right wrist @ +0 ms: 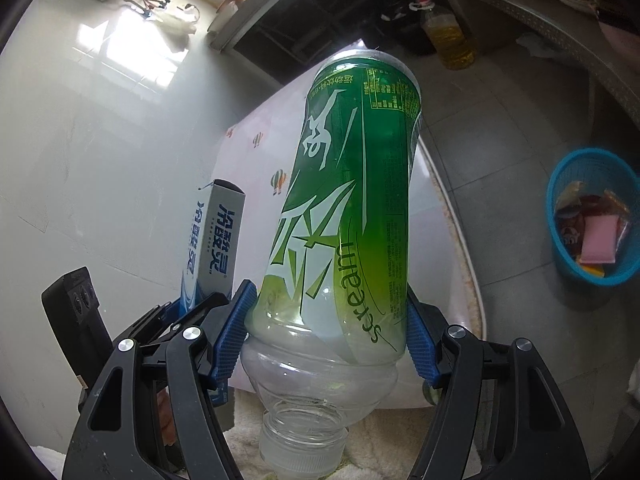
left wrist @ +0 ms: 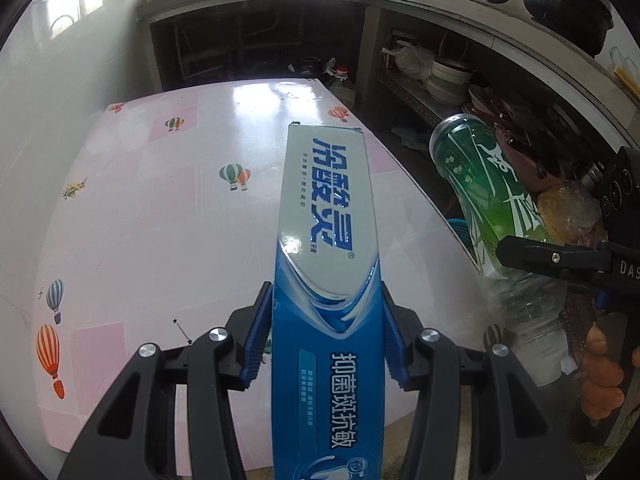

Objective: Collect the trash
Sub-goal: 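Carry bottle and toothpaste box to the wastebasket and open both tools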

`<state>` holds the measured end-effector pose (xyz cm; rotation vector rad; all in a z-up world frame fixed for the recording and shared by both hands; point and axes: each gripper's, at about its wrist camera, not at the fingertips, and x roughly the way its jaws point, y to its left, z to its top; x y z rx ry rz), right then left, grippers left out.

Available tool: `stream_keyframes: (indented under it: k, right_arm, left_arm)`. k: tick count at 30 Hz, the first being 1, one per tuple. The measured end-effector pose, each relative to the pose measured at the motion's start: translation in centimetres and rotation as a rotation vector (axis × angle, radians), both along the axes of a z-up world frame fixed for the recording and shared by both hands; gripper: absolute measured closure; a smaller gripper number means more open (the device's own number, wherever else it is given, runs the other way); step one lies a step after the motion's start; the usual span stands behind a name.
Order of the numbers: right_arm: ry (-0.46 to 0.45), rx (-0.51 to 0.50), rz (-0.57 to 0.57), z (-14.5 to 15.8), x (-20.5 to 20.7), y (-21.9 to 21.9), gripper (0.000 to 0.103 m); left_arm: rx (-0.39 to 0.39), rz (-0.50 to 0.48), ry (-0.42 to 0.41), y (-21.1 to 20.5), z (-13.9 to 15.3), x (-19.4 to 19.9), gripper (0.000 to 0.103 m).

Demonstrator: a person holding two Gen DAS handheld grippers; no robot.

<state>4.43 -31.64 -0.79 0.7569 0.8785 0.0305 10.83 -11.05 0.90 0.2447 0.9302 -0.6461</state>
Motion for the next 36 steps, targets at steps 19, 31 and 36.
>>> stream_keyframes:
  k: [19,31,36]
  right_arm:
    - [0.07,0.033,-0.397,-2.6,-12.2,-10.3,0.038]
    - [0.236,0.185,-0.576,-10.7,-16.6,-16.3,0.038]
    - [0.267,0.18,-0.574,-12.7,-13.3,-19.0,0.037]
  left_arm:
    - [-0.043,-0.322,0.057,-14.4,1.3,-1.8,0.055]
    - [0.029,-0.492,0.298,-28.8,-3.4,-1.2,0.055]
    - [0.084,-0.494,0.358,-34.9,-6.9,-0.8,0.054]
